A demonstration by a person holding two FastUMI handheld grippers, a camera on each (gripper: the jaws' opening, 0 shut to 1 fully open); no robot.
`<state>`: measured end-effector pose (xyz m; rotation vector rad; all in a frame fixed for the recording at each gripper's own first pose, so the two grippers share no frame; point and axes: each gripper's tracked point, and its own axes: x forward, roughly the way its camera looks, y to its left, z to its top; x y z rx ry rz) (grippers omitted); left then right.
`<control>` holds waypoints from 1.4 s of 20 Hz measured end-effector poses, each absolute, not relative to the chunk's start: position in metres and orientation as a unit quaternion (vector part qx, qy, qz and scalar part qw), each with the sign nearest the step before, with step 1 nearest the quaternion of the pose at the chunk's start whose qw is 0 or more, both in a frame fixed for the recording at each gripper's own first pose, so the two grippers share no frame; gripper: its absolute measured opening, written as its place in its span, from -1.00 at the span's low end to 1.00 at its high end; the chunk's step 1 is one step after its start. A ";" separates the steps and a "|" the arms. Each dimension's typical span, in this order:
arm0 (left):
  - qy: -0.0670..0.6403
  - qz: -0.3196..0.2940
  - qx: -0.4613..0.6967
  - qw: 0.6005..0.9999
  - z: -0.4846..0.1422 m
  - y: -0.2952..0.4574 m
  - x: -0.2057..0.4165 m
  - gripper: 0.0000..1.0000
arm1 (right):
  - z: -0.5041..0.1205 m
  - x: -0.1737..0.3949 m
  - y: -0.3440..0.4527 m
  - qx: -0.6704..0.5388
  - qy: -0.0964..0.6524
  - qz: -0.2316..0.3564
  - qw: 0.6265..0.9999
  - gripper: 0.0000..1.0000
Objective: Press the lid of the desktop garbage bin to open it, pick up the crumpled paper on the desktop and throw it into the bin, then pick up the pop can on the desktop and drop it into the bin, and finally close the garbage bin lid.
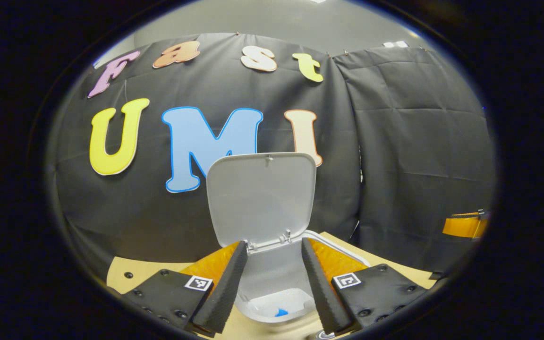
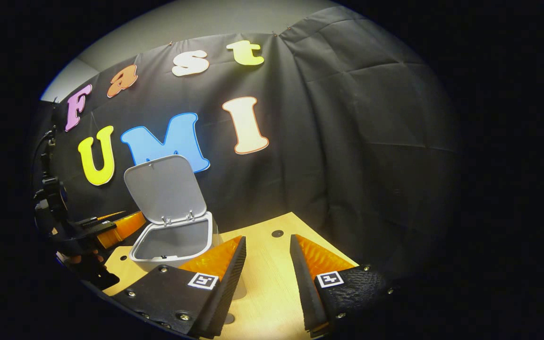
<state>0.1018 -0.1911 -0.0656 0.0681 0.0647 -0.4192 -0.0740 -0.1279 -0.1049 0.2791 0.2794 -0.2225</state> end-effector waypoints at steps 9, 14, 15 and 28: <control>0.034 -0.175 0.025 0.984 -0.067 -0.158 0.103 0.53 | -0.126 -0.070 -0.095 0.136 0.166 -0.072 0.974 0.23; 0.032 -0.153 0.021 0.988 -0.065 -0.137 0.102 0.53 | -0.144 -0.066 -0.068 0.128 0.190 -0.039 0.973 0.33; 0.032 -0.148 0.019 0.988 -0.065 -0.132 0.100 0.59 | -0.147 -0.065 -0.061 0.128 0.195 -0.030 0.972 0.33; 0.035 -0.061 -0.009 0.997 -0.070 -0.043 0.086 0.65 | -0.184 -0.055 0.019 0.097 0.254 0.082 0.959 0.96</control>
